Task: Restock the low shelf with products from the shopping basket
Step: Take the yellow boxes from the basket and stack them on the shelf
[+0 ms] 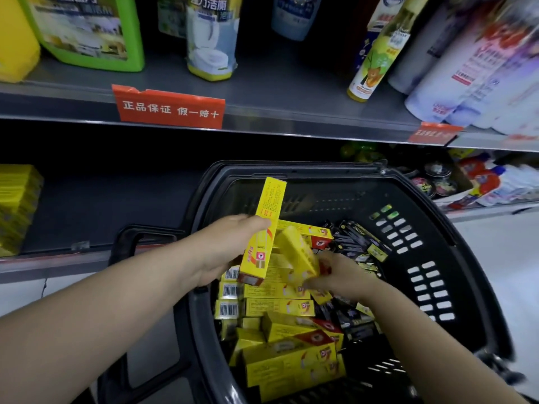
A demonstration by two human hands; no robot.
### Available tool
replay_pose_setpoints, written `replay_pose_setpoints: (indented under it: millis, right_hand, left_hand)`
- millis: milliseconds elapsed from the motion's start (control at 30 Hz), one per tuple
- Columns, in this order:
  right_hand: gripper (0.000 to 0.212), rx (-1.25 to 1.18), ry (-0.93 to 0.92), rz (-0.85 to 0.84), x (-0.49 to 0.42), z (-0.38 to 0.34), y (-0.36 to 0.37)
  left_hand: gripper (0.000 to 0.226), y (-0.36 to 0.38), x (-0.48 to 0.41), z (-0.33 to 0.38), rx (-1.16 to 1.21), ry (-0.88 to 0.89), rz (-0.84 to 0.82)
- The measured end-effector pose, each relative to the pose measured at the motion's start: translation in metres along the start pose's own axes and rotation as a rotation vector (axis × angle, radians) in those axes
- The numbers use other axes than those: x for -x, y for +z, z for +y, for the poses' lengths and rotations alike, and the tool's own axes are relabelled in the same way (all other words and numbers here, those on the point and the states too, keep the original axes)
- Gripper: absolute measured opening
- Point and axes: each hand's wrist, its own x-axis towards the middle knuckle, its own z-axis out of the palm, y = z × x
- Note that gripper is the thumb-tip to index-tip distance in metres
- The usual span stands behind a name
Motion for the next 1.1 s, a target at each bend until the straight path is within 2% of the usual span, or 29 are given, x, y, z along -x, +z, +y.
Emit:
replay_pose_setpoints:
  millis: [33,100,167,200,300,467,633,700,767,867,933,1000,1033,1100]
  right_hand:
    - [0.034,-0.256,0.003,-0.028,0.012,-0.009,-0.004]
    - [0.05,-0.694,0.011,-0.115,0.036,-0.02,-0.012]
    - [0.064,-0.915,-0.018,-0.209,0.057,-0.025,-0.014]
    - [0.063,-0.975,-0.056,-0.254,0.065,-0.028,-0.011]
    - [0.05,-1.039,-0.113,-0.264,0.071,-0.036,0.007]
    - [0.048,-0.968,-0.132,-0.212,0.057,-0.046,0.023]
    - [0.03,-0.908,-0.157,-0.095,0.049,-0.044,0.031]
    - [0.037,-0.816,-0.197,-0.01,0.049,-0.042,0.035]
    - [0.043,-0.643,-0.244,0.054,0.051,-0.039,0.036]
    - [0.042,-0.403,-0.327,0.048,0.054,-0.035,0.021]
    - [0.046,0.017,-0.341,0.015,0.055,-0.028,0.006]
    - [0.057,0.51,-0.259,-0.109,0.054,-0.015,0.003]
    - [0.062,0.662,-0.219,-0.19,0.054,-0.01,0.009]
    - [0.061,0.773,-0.194,-0.336,0.052,-0.005,0.031]
  left_hand:
    - [0.036,0.001,0.0,0.0,0.027,-0.007,-0.005]
    - [0.031,0.003,-0.001,0.0,0.071,-0.018,-0.011]
    - [0.03,0.007,-0.001,-0.001,0.108,-0.029,-0.022]
    - [0.03,0.009,0.0,-0.001,0.123,-0.036,-0.031]
    - [0.028,0.016,-0.001,-0.006,0.163,-0.034,-0.033]
    - [0.022,0.02,-0.001,-0.009,0.209,-0.014,-0.02]
    - [0.031,0.022,0.0,-0.012,0.143,-0.026,-0.043]
    - [0.042,0.023,-0.001,-0.013,0.114,-0.022,-0.052]
    - [0.064,0.023,-0.001,-0.014,0.072,0.003,-0.058]
    - [0.081,0.02,-0.002,-0.013,0.013,0.043,-0.046]
    - [0.077,0.018,-0.003,-0.014,-0.008,0.042,-0.024]
    - [0.061,0.017,-0.004,-0.016,-0.03,0.032,-0.019]
    - [0.052,0.017,-0.005,-0.017,-0.036,0.027,-0.023]
    - [0.044,0.016,-0.006,-0.018,-0.033,0.014,-0.048]
